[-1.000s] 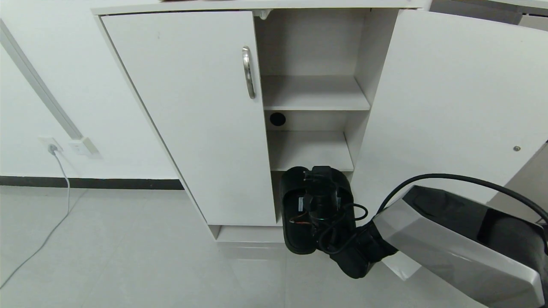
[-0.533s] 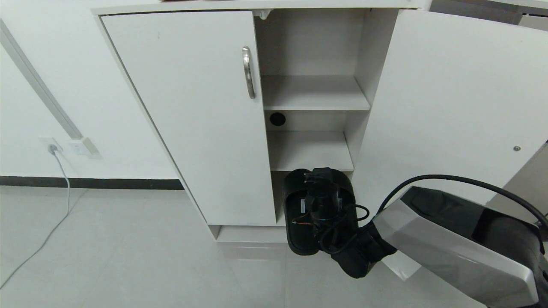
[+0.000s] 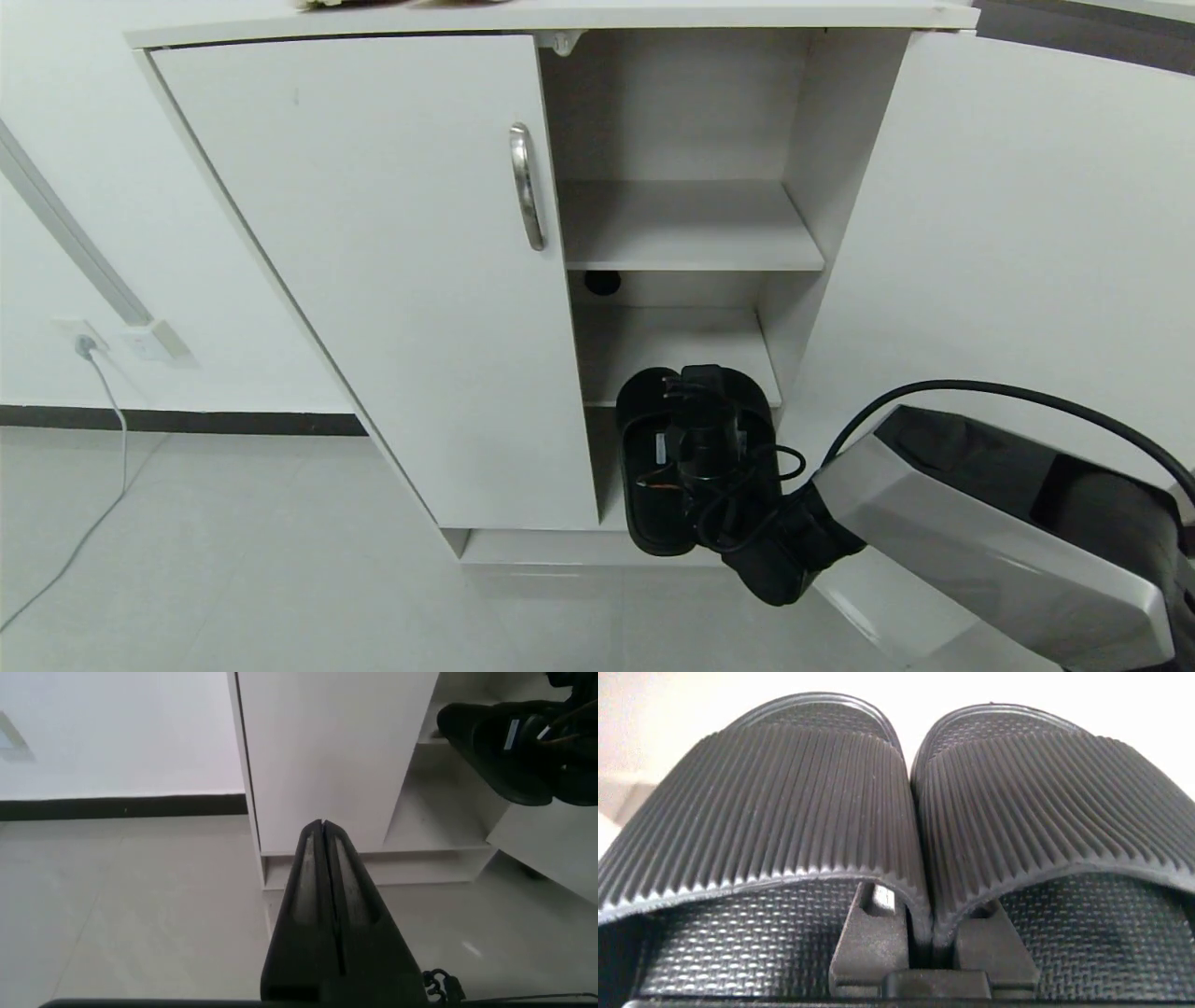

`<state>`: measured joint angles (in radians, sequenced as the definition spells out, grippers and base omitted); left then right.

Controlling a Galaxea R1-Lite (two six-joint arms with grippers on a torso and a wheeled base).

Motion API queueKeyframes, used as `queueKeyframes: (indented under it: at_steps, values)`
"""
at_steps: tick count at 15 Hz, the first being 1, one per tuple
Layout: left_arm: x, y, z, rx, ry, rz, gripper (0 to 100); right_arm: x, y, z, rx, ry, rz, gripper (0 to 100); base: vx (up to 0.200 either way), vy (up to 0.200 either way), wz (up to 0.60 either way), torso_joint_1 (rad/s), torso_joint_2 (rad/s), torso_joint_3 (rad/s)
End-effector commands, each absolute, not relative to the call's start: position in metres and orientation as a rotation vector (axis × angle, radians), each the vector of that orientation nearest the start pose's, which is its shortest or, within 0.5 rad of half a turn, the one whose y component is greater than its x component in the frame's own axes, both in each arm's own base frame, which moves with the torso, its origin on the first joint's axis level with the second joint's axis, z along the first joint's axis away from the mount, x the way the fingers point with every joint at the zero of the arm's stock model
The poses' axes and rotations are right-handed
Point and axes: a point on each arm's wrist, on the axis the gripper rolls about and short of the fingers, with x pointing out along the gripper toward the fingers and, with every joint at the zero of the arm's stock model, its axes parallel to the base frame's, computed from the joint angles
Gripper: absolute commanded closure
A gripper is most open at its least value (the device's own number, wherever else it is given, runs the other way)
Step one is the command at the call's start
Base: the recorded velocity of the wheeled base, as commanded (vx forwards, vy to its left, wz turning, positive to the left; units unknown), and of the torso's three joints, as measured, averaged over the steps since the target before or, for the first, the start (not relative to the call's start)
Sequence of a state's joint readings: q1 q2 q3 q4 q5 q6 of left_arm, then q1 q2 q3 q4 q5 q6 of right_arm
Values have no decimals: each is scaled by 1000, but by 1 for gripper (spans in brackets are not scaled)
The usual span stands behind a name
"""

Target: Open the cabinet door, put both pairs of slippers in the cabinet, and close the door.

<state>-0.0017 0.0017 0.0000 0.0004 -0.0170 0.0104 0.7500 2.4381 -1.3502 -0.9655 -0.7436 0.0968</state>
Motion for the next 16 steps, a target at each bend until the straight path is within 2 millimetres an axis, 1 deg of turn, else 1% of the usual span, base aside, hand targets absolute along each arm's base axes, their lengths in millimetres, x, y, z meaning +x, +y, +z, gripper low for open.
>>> queueKeyframes:
  at_steps: [1,6,11,12,16]
  values:
    - [-23,0,76,11,3,-18,100,356,311,65,17,86,2,100,200,0,0,2,7,-2]
    - [-23,0,76,12,3,-18,100,356,311,63,14,88,2,100,200,0,0,5,2,3]
    - [-23,0,76,11,1,-18,100,359,311,58,-2,104,4,100,0,0,0,0,0,0]
    - [-23,0,76,12,1,-18,100,364,314,63,2,101,3,100,0,0,0,0,0,0]
    - [-23,0,76,14,3,-18,100,390,321,71,2,106,-22,100,0,0,0,0,0,0]
